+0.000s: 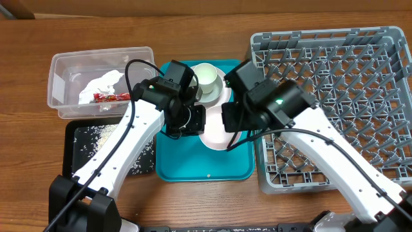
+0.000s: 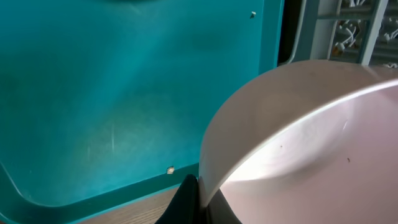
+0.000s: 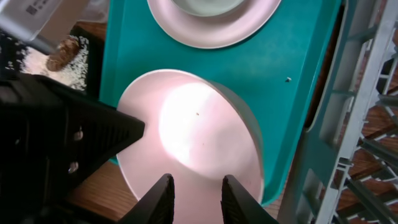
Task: Sort waste into correct bins and load items into the dishwasher
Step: 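Grasp the pink plate rim with the right gripper beside the left gripper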
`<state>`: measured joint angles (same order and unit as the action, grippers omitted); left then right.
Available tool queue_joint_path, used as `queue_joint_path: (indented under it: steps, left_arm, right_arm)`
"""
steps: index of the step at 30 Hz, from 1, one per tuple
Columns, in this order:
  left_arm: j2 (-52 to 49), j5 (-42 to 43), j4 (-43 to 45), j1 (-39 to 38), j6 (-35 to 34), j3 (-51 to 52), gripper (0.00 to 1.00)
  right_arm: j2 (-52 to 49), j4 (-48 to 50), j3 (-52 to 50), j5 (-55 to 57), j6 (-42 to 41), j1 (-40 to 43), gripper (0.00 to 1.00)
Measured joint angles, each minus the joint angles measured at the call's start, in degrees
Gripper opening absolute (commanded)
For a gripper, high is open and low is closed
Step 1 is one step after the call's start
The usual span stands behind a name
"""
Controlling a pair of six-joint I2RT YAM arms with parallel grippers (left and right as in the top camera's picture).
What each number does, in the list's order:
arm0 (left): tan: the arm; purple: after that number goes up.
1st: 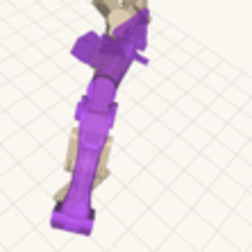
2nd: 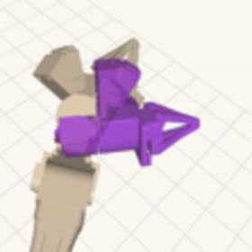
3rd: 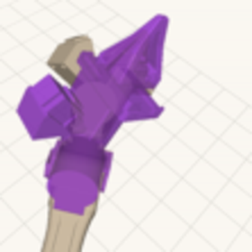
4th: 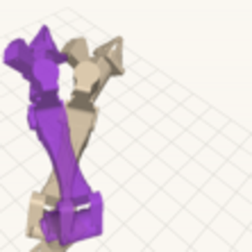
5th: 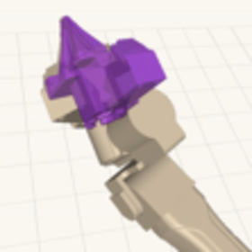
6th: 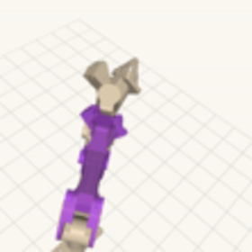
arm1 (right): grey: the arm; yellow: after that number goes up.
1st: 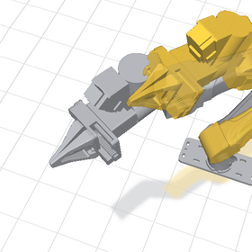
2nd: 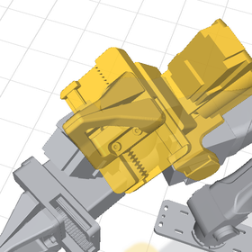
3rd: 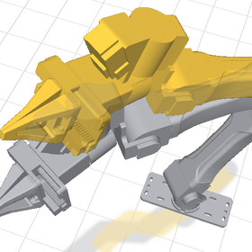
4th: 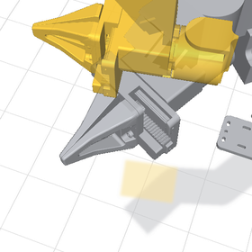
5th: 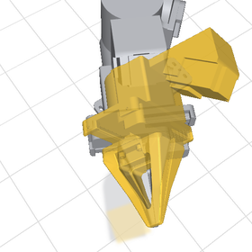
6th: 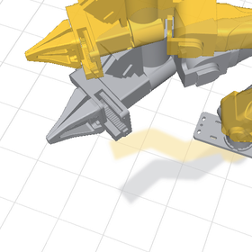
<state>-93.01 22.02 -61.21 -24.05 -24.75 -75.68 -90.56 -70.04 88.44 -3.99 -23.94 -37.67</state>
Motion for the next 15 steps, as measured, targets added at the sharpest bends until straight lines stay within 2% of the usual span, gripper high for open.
queue_joint_path:
  steps: [11, 15]
  left_arm:
    - [0.0, -1.2, 0.2, -0.3, -0.5, 0.0, 0.04]
    - [0.0, -1.4, 0.2, -0.3, -0.7, 0.0, 0.04]
  right_arm:
    - [-3.4, 1.6, 0.0, 5.2, 0.2, -0.2, 0.29]
    - [-3.7, 4.3, 0.0, 6.2, 0.9, -0.2, 0.33]
